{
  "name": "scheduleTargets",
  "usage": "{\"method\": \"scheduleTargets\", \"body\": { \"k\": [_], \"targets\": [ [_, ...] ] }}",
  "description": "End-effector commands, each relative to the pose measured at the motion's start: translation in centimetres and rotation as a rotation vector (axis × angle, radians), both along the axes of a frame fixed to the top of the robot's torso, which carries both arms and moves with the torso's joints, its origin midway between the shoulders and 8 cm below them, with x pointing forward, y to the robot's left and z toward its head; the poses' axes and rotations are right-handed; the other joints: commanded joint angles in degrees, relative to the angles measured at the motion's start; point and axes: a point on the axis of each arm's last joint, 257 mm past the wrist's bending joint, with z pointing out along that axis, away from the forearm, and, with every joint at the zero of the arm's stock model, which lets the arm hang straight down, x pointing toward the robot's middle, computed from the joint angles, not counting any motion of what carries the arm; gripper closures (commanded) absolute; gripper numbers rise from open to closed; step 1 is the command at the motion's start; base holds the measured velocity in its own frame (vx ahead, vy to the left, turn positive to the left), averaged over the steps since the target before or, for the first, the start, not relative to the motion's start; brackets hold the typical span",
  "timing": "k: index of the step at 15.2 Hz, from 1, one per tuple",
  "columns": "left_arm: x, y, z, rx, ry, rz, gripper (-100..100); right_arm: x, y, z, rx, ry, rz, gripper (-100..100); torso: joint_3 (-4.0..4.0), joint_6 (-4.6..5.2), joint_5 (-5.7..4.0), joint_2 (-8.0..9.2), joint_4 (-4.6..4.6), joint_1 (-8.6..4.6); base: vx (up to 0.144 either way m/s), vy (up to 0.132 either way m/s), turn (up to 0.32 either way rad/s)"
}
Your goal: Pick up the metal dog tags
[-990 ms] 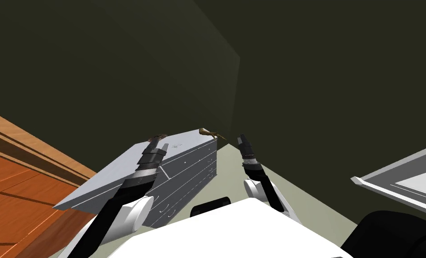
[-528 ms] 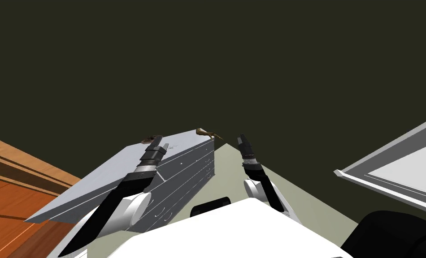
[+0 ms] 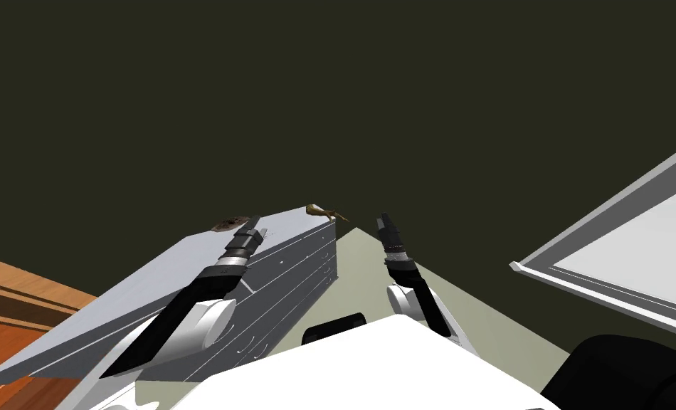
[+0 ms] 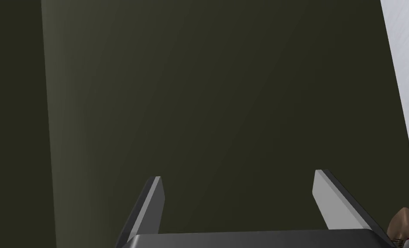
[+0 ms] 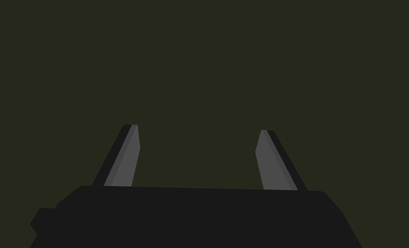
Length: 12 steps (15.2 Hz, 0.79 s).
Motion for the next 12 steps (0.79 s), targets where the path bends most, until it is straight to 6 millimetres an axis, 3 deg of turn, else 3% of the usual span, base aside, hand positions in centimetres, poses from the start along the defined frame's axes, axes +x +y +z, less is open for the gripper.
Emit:
{"method": "scheduleTargets", "body": {
  "k": [1, 5, 6, 12],
  "targets": [
    [0.5, 0.6, -0.8, 0.002, 0.042, 0.014, -100, 0.0, 0.0, 0.0, 0.0, 0.0, 0.0, 0, 0.0, 0.0, 0.0, 0.0, 0.0, 0.0, -0.001, -0.032, -0.032],
    [1.3, 1.6, -1.5, 0.014, 0.096, 0.037, -100, 0.0, 0.0, 0.0, 0.0, 0.0, 0.0, 0, -0.01, 0.0, 0.01, -0.02, 0.0, 0.03, 0.001, -0.031, -0.056],
    [1.7, 2.3, -0.9, 0.03, 0.098, 0.047, -100, 0.0, 0.0, 0.0, 0.0, 0.0, 0.0, 0, -0.01, -0.01, 0.01, -0.02, 0.0, 0.04, 0.0, -0.046, -0.099],
    [2.6, 4.0, -2.6, 0.036, 0.194, 0.09, -100, 0.0, 0.0, 0.0, 0.0, 0.0, 0.0, 0, -0.03, -0.01, 0.01, -0.06, -0.01, 0.04, 0.008, -0.035, -0.054]
  ]
}}
